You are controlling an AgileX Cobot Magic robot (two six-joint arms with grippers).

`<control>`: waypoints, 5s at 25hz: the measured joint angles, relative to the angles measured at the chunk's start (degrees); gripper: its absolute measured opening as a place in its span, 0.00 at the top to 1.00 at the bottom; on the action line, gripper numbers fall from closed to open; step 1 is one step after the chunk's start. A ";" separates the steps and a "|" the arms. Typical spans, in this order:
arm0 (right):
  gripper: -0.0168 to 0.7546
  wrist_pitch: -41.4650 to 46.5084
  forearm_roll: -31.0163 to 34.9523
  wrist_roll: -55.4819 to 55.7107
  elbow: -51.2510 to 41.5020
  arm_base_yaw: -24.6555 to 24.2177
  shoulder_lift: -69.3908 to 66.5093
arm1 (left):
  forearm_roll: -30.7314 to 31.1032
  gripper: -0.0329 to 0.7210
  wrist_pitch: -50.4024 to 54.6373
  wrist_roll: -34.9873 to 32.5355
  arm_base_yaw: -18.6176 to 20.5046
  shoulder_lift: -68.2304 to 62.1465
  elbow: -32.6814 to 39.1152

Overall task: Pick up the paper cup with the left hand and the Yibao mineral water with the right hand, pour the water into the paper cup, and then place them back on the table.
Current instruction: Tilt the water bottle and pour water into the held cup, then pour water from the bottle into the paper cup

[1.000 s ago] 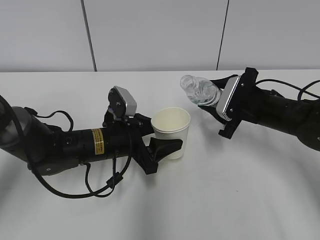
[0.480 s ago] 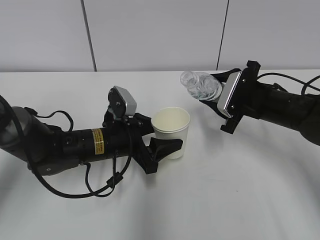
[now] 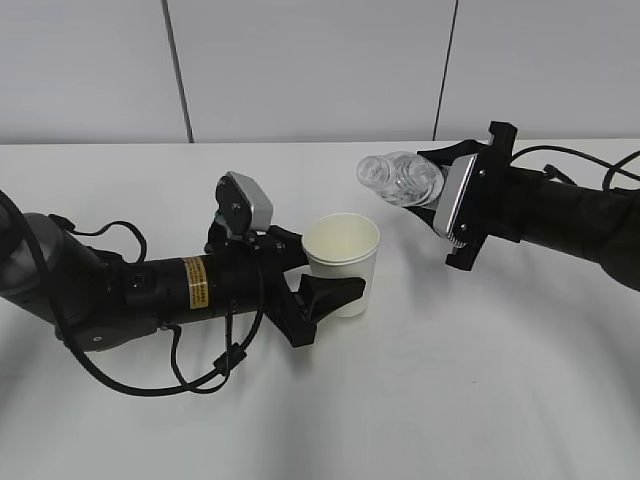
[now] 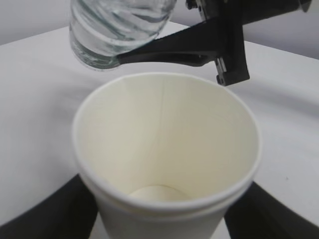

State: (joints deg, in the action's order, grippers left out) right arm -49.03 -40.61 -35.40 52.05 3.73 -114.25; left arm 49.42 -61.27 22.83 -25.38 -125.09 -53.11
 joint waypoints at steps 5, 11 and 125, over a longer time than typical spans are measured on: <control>0.39 0.09 0.00 -2.73 0.00 0.00 0.00 | 0.00 0.35 0.00 0.05 0.00 0.00 0.00; 0.39 0.09 0.00 -5.57 0.00 0.00 0.00 | 0.00 0.35 0.40 0.05 0.00 0.00 0.00; 0.40 -2.41 3.83 -30.45 0.00 0.00 0.00 | -0.62 0.35 1.23 0.17 -0.99 0.00 -1.19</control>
State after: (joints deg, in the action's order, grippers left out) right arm -51.44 -36.79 -65.86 52.05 3.73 -114.25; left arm 48.81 -60.04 23.01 -26.38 -125.09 -54.30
